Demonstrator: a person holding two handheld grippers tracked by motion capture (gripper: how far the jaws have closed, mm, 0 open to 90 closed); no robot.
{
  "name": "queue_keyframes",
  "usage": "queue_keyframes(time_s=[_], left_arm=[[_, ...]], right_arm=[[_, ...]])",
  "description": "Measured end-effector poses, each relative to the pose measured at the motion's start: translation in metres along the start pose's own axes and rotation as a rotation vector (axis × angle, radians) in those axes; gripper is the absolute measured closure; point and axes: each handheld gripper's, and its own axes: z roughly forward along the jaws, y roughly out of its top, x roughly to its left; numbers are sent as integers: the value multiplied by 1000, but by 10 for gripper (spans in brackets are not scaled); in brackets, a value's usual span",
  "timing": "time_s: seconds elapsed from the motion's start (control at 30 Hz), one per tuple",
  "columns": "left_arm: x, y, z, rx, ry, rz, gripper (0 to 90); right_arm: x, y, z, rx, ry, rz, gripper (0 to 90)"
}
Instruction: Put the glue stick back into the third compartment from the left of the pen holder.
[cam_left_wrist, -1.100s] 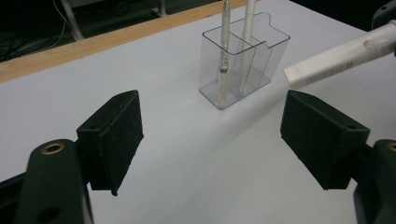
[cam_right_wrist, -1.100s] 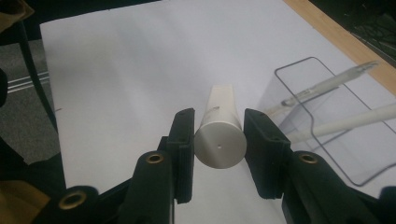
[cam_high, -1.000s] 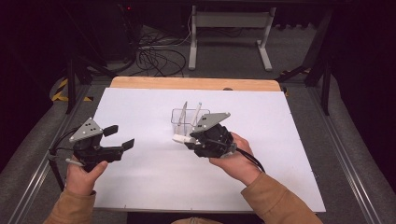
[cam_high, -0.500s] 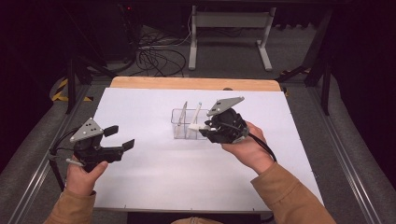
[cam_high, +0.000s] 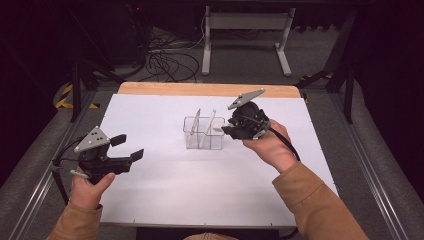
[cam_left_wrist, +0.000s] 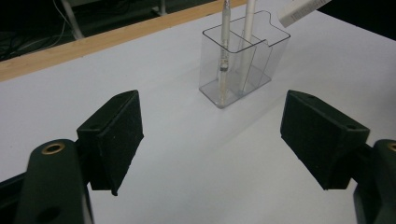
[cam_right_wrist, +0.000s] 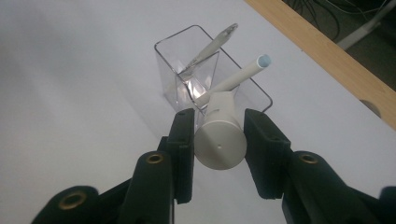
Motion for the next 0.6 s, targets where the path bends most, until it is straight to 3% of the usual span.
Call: queue_keyframes(time_s=[0.23, 0.6], left_arm=[[0, 0, 0, 3, -3, -2, 216], [-1, 0, 1, 4, -4, -1, 216]], right_arm=[[-14, 1, 5, 14, -7, 27, 655], [-17, 4, 15, 37, -2, 40, 655]])
